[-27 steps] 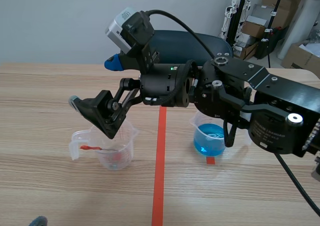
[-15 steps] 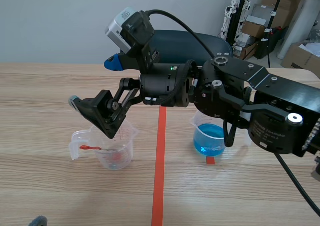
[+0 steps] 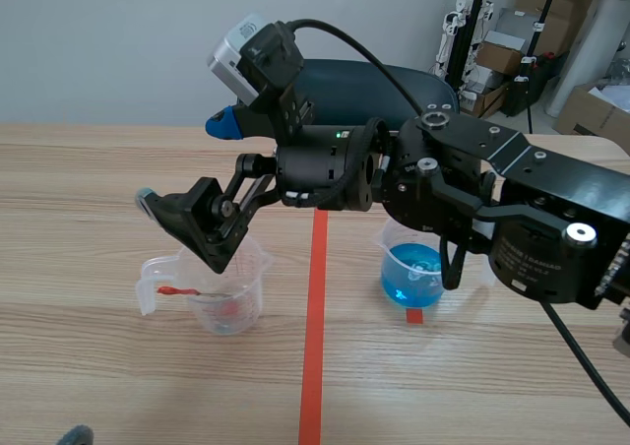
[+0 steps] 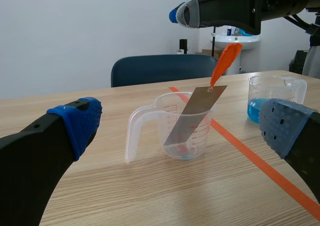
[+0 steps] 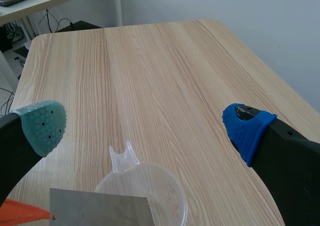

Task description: Do the redox reaction experiment. return to the home posture

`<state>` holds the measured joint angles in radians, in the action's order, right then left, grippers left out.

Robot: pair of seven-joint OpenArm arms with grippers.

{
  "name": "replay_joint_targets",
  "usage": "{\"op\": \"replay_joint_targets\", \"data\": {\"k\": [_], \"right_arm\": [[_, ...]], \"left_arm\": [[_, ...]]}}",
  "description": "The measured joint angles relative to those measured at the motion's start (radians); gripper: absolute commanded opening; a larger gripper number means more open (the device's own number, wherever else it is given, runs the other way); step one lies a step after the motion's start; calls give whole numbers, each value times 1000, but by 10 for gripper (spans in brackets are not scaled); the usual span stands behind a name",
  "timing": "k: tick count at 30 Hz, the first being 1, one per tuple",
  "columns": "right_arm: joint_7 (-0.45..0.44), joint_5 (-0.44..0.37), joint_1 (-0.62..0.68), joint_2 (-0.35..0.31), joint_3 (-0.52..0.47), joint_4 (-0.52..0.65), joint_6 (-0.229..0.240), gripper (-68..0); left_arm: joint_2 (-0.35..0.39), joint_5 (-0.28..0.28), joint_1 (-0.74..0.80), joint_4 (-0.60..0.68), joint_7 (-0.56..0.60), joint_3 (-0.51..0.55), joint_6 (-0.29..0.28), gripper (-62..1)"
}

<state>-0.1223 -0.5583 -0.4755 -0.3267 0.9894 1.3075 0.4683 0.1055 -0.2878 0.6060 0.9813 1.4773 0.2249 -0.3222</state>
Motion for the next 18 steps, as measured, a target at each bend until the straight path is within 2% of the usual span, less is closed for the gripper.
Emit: {"op": "replay_joint_targets", "data": {"k": [9, 13, 18], "right_arm": [[-2, 0, 0, -3, 0, 0, 0, 4], [-32, -24, 0, -38, 0, 0, -7, 4], [-33, -56, 3, -142, 0, 63, -117, 4]], "left_arm": [[0, 0, 0, 0, 0, 0, 0, 14], [0, 0, 0, 0, 0, 0, 0, 14], [0, 0, 0, 0, 0, 0, 0, 14]]}}
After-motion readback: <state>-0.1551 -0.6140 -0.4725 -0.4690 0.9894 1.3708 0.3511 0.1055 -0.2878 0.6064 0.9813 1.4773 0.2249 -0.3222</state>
